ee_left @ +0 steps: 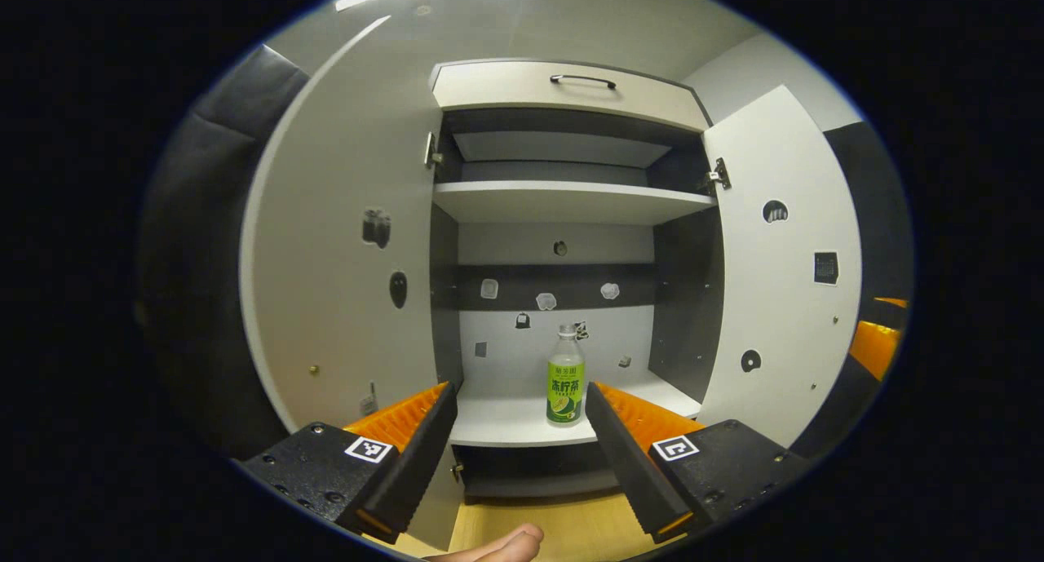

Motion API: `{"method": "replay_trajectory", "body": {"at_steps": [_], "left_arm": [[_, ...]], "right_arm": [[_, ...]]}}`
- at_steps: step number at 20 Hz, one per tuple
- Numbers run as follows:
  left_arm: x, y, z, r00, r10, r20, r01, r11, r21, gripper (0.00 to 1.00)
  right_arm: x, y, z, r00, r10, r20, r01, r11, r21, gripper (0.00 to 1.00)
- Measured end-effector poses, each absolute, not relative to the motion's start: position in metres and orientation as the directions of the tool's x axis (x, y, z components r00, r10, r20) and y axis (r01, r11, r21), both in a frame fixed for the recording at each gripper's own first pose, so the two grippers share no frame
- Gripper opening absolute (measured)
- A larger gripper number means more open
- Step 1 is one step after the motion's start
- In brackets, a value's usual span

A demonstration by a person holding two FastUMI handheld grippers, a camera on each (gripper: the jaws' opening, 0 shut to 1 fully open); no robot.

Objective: Grasp the bottle in the cabinet with the left hand and place it on the coaster, then close the right door with the right hand and the left door with the left hand.

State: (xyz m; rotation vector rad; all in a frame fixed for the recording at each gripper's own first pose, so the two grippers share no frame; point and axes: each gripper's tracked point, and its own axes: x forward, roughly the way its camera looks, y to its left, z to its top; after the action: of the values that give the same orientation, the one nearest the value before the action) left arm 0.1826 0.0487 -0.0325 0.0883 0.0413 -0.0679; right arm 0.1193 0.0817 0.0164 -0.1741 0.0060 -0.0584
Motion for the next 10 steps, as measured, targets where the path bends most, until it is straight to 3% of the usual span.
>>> {"method": "replay_trajectory", "body": {"at_steps": [2,5,6,10], "left_arm": [[0.203,0.038,-0.046,0.994,-0.092,-0.051,0.096,0.992,0.084,1.0],[0.235,0.022,-0.067,0.99,-0.123,-0.067,0.128,0.99,0.065,1.0],[0.246,0.015,-0.076,0.988,-0.134,-0.077,0.139,0.989,0.056,1.0],[0.291,0.0,-0.099,0.983,-0.153,-0.1,0.158,0.986,0.048,1.0]], "right_arm": [[0.123,0.081,0.012,0.998,-0.062,-0.005,0.06,0.982,-0.177,0.96],[0.128,0.078,0.008,0.997,-0.08,-0.011,0.077,0.98,-0.181,0.92],[0.129,0.076,0.008,0.996,-0.087,-0.007,0.084,0.979,-0.186,0.96],[0.133,0.065,0.01,0.993,-0.118,0.011,0.118,0.979,-0.168,0.95]]}}
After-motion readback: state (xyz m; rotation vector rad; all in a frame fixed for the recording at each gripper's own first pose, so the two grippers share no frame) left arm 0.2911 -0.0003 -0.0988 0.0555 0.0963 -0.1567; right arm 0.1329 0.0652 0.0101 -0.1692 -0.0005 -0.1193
